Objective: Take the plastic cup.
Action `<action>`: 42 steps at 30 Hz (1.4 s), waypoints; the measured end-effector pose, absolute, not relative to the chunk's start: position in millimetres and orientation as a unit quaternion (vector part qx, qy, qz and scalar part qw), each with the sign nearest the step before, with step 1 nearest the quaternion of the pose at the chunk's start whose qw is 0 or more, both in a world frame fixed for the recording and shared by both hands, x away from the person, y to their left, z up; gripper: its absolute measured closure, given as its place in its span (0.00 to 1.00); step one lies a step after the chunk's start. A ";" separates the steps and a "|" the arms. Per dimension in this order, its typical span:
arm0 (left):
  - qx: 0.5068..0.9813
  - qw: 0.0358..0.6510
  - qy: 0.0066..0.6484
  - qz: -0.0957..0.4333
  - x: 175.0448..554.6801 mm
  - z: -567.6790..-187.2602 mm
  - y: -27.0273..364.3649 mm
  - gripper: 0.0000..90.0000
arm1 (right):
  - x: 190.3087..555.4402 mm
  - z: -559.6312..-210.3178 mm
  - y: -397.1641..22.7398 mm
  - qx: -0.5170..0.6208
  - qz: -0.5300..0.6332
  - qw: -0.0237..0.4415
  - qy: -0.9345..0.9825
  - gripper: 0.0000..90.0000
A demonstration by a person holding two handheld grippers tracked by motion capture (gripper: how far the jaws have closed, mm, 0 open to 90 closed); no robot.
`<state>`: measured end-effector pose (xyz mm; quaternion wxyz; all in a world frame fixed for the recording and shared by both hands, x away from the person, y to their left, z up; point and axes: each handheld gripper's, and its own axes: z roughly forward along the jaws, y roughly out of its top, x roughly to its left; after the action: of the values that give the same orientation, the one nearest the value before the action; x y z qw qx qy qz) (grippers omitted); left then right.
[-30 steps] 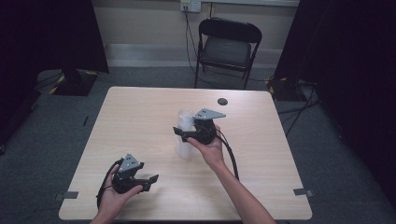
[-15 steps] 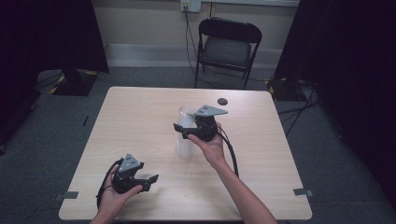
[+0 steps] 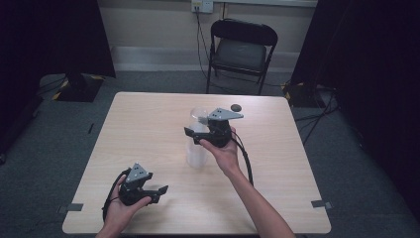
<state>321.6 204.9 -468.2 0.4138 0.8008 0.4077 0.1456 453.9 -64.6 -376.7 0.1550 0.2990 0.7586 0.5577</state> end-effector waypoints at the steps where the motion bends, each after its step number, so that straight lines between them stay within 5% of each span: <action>1: 0.801 0.413 0.408 0.146 321.6 -468.2 204.9 0.26 | 453.9 -375.9 -64.7 0.298 0.559 0.154 0.758 0.34; 42: 0.790 0.425 0.417 0.149 321.5 -469.2 202.4 0.25 | 435.3 -330.6 -101.9 0.307 0.598 0.158 0.724 0.37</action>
<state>321.5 202.4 -469.2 0.4250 0.7896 0.4170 0.1488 435.3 -101.9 -330.6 0.1583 0.3067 0.7236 0.5977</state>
